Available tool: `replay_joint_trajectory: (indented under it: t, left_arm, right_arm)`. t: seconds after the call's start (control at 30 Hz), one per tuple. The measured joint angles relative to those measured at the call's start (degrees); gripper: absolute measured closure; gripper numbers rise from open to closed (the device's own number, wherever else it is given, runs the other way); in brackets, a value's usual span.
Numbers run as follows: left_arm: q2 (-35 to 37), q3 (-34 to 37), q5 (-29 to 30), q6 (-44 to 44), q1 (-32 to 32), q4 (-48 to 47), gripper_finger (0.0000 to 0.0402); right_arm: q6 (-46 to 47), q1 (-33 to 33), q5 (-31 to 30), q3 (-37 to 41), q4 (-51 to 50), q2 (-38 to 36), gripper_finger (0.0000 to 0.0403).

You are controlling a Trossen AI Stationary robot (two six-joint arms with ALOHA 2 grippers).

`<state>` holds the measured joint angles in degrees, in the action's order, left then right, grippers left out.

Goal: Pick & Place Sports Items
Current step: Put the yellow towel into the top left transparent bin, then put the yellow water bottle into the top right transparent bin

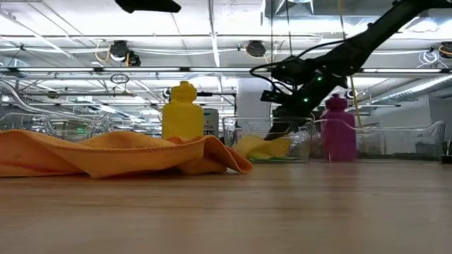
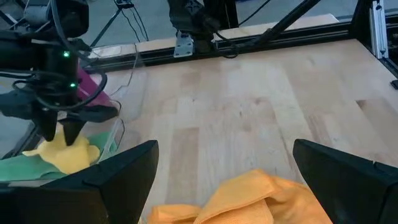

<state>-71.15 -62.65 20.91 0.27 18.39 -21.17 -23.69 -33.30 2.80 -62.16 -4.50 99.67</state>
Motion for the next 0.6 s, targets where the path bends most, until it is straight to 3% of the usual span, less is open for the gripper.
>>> replay_joint_trajectory:
  t: [0.33,0.6]
  left_arm:
    - [0.01,0.00,0.00,-0.25,0.00,0.00,0.0092]
    - [-0.01,0.00,0.00,-0.69,0.00,-0.16,0.0092]
  right_arm:
    - [-1.44,0.86,-8.77,-0.04,0.84,-0.48,0.0255]
    - [-1.67,4.27,-8.74,0.00,6.60,-9.18,0.0254]
